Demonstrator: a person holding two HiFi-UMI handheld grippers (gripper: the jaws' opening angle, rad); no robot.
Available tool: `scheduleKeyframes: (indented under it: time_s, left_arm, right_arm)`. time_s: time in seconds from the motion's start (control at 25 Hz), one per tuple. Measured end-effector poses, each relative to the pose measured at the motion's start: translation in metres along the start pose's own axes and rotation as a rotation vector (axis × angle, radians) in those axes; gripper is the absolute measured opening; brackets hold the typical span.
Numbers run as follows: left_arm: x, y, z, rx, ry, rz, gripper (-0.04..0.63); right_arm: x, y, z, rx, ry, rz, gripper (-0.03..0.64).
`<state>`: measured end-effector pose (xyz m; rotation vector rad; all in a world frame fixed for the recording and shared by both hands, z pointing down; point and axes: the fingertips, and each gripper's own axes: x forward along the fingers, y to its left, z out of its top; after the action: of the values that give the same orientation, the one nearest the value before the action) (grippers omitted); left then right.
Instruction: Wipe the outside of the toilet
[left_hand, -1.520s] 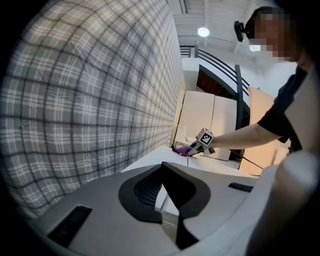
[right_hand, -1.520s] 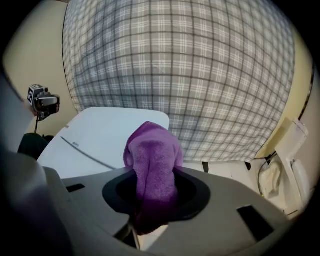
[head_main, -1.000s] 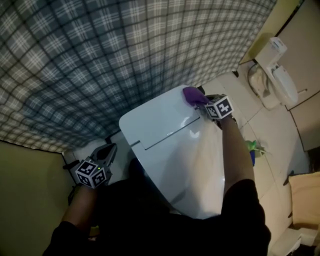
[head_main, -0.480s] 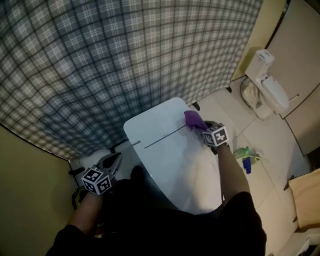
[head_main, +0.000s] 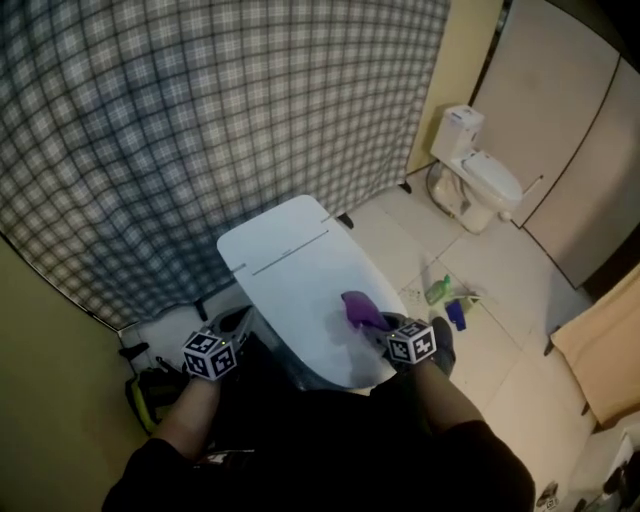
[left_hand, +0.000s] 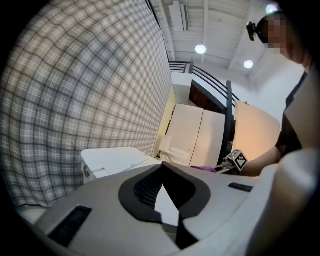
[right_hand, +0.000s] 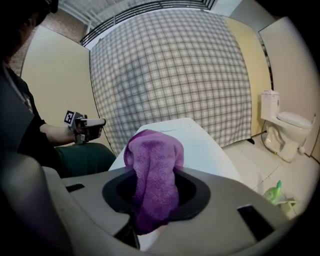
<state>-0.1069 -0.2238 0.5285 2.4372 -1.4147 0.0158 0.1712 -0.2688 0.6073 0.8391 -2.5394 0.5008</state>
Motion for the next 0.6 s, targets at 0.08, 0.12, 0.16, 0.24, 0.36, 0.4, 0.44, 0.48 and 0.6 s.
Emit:
scheduleKeyframes:
  time_s: [0.08, 0.12, 0.16, 0.24, 0.36, 0.4, 0.44, 0.48, 0.6]
  left_arm:
    - [0.006, -0.021, -0.003, 0.001, 0.001, -0.018, 0.005]
    - [0.01, -0.034, -0.003, 0.011, 0.006, -0.028, 0.005]
    - [0.016, -0.047, -0.002, 0.027, 0.017, -0.037, 0.005]
    - [0.032, -0.072, 0.0, 0.07, 0.047, -0.051, 0.005]
    - [0.048, -0.084, -0.003, 0.112, 0.07, -0.069, 0.005]
    - [0.048, -0.081, -0.005, 0.115, 0.071, -0.076, 0.005]
    - [0.047, -0.078, -0.008, 0.116, 0.072, -0.081, 0.005]
    - [0.046, -0.075, -0.013, 0.116, 0.078, -0.086, 0.005]
    - [0.046, -0.077, -0.033, 0.118, 0.111, -0.1, 0.005]
  right_arm:
    - [-0.019, 0.01, -0.012, 0.02, -0.022, 0.004, 0.129]
    - [-0.029, 0.011, -0.015, 0.024, -0.028, 0.006, 0.127]
    - [-0.04, 0.01, -0.015, 0.019, -0.03, 0.006, 0.127]
    - [-0.061, 0.0, -0.009, -0.013, -0.03, -0.007, 0.126]
    - [-0.081, -0.01, 0.009, -0.051, -0.055, -0.042, 0.123]
    - [-0.083, -0.009, 0.015, -0.057, -0.066, -0.054, 0.123]
    - [-0.084, -0.007, 0.018, -0.062, -0.076, -0.063, 0.121]
    - [-0.084, -0.005, 0.017, -0.065, -0.085, -0.07, 0.121]
    - [-0.084, -0.005, 0.004, -0.059, -0.113, -0.077, 0.121]
